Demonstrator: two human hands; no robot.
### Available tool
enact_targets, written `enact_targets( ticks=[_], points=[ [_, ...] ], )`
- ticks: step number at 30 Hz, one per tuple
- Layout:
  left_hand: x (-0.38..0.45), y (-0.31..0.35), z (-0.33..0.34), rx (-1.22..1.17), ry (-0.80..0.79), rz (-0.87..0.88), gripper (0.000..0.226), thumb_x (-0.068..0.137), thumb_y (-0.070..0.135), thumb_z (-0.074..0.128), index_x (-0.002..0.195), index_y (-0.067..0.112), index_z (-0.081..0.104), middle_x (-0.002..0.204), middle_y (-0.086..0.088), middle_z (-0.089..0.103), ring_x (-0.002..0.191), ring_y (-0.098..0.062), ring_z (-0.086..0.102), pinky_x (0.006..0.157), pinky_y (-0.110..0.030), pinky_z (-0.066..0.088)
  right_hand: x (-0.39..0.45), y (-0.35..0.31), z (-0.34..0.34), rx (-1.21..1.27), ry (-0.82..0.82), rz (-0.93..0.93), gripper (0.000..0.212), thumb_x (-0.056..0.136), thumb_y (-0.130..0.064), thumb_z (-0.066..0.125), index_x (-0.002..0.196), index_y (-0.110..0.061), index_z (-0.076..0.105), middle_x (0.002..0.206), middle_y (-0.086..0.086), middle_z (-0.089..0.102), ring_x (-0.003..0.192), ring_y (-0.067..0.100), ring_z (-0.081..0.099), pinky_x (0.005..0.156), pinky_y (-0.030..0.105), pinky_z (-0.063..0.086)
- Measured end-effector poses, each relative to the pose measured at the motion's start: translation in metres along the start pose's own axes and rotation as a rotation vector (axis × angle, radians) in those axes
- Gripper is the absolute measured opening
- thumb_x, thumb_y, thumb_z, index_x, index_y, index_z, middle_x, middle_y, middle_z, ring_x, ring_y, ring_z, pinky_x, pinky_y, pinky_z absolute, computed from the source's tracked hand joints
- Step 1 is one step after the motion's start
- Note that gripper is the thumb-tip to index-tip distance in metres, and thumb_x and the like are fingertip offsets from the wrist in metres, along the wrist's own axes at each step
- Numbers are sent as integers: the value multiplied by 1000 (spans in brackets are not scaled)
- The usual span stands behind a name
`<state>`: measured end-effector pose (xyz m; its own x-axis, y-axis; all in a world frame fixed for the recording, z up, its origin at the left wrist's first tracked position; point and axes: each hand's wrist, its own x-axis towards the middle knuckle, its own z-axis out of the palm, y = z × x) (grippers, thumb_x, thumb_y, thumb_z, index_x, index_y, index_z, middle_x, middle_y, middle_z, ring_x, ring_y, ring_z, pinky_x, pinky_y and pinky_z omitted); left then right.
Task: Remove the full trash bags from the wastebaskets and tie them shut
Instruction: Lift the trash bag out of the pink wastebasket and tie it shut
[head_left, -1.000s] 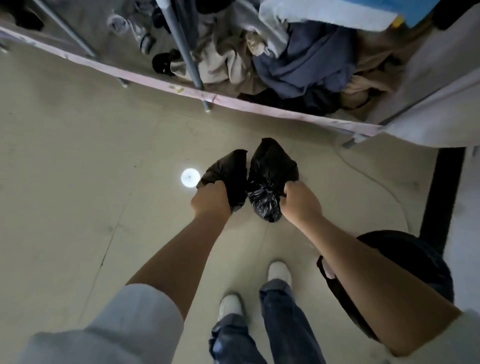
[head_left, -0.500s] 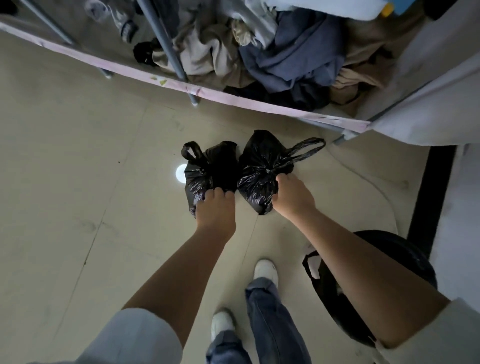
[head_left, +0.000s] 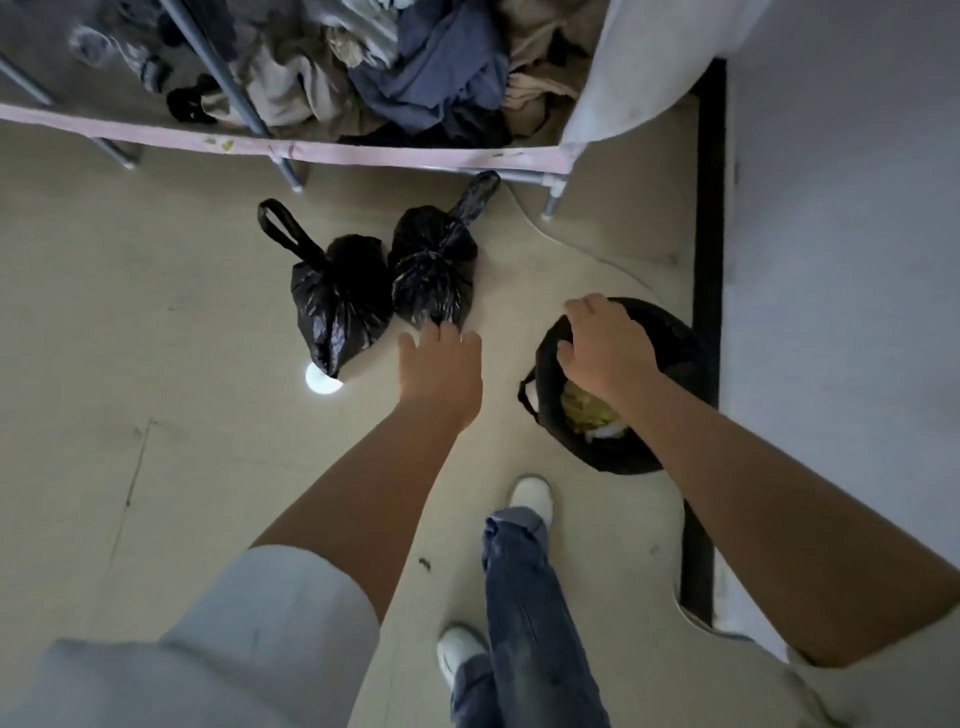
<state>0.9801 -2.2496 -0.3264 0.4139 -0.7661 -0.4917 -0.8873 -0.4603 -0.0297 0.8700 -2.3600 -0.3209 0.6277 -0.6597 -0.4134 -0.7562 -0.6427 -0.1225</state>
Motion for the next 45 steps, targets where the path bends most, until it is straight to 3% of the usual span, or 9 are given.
enact_targets(
  ticks=[12,16,19,22,24,27,31,40,45],
  points=[
    [-20,126,130,-35,-99,146,44,98,29,36,138,11,33,142,-8,39,131,-26,34,102,-35,34,-92,150,150,7,-132,142,42,92,-26,48,130,-8,48,128,13,54,119,29,49,95,38,44],
    [-2,154,190,-68,-41,176,50,98,32,38,143,14,27,149,-7,31,137,-25,28,107,-36,31,-87,170,223,-27,20,-62,38,61,-33,67,84,-5,72,77,13,71,68,32,69,58,37,56],
    [18,162,220,-76,24,203,54,95,36,43,143,16,30,151,-7,30,140,-24,26,108,-37,30,-73,175,259,-135,172,-159,43,64,-45,52,80,-11,72,72,6,70,64,25,67,58,29,53],
    [48,154,240,-50,247,372,51,70,38,75,113,13,66,118,-10,66,112,-27,62,88,-36,51,-47,183,279,-144,349,-262,42,70,-45,45,78,-12,70,72,4,68,74,21,59,69,32,40],
    [69,145,253,33,445,487,31,67,40,69,88,17,75,88,-3,74,89,-24,68,78,-31,50,-27,186,282,-89,429,-402,38,69,-45,49,72,-12,67,67,5,65,76,18,48,71,31,34],
    [93,136,262,18,617,616,39,77,43,43,76,19,74,75,0,69,83,-18,45,70,-28,29,-2,182,261,-24,64,-450,30,78,-42,60,60,-22,46,63,-2,52,70,17,50,65,28,42],
    [108,133,265,-150,616,698,40,74,48,48,76,21,76,72,0,70,74,-25,60,66,-30,40,15,177,248,17,-238,-379,36,74,-38,71,57,-28,41,61,-8,44,59,8,42,57,25,34],
    [88,143,252,-176,392,498,28,92,33,51,110,22,68,115,1,62,111,-20,48,94,-33,38,7,181,248,239,-197,-375,30,81,-17,67,58,-30,52,63,-11,52,59,0,49,62,16,38],
    [92,163,251,-103,505,320,29,100,27,31,111,10,51,112,-6,59,107,-24,50,81,-33,37,9,189,246,295,-23,-329,28,87,-17,59,63,-27,48,63,-11,47,58,0,44,54,9,35]
  ],
)
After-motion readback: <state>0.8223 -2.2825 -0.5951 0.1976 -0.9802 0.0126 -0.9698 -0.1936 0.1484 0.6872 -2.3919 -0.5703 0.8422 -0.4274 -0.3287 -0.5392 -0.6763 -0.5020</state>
